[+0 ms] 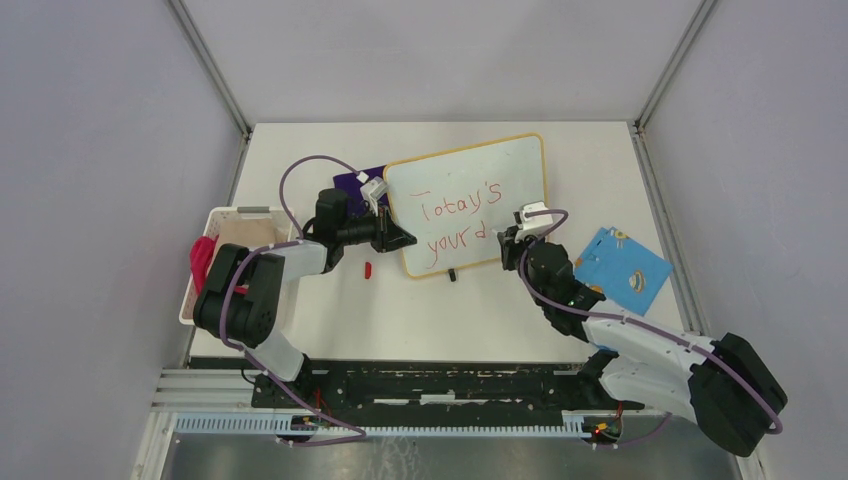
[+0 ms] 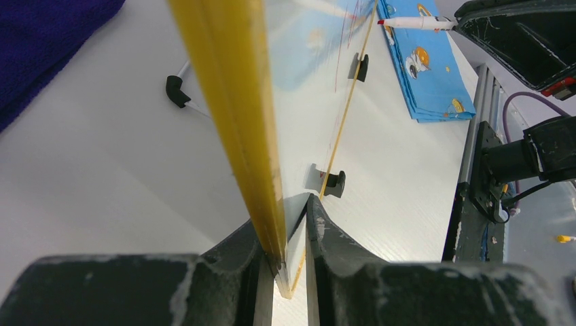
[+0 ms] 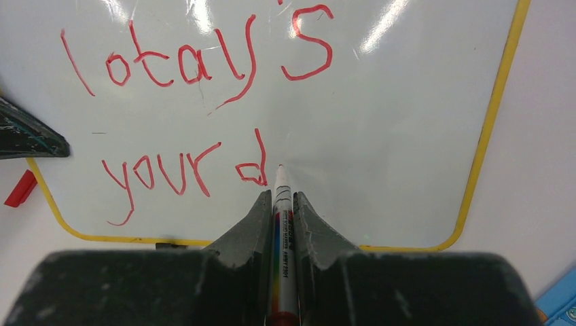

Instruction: Write a sentence on the whiteboard

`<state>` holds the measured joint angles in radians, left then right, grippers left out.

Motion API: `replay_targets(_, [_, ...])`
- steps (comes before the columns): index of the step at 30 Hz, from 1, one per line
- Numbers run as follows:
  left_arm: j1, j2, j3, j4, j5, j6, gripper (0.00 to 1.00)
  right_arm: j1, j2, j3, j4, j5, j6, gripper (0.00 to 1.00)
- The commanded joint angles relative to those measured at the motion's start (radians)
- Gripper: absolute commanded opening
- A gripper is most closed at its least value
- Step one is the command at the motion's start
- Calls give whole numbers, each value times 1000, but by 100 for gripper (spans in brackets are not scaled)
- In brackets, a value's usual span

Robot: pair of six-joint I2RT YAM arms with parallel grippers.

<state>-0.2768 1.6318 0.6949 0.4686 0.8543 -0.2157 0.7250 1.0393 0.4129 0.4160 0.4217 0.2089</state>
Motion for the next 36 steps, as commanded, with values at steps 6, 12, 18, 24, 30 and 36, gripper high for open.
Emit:
replay_targets(6, [-24,59,-19,-148,-171,125,2,-15,24,60,23,26,16,0])
replay_targets(12, [-24,59,-18,-148,-172,126,2,-16,31,59,27,35,17,0])
replay_targets(18, [-24,59,-20,-148,-172,128,2,-21,58,76,24,48,17,0])
replay_targets(24, [-24,59,-19,-148,-171,128,2,-21,72,89,36,41,7,0])
replay_targets(30, [-24,59,-19,-148,-171,128,2,-22,77,89,49,8,2,0])
replay_targets(36, [-24,60,-18,-148,-170,128,2,-22,84,77,52,-29,6,0])
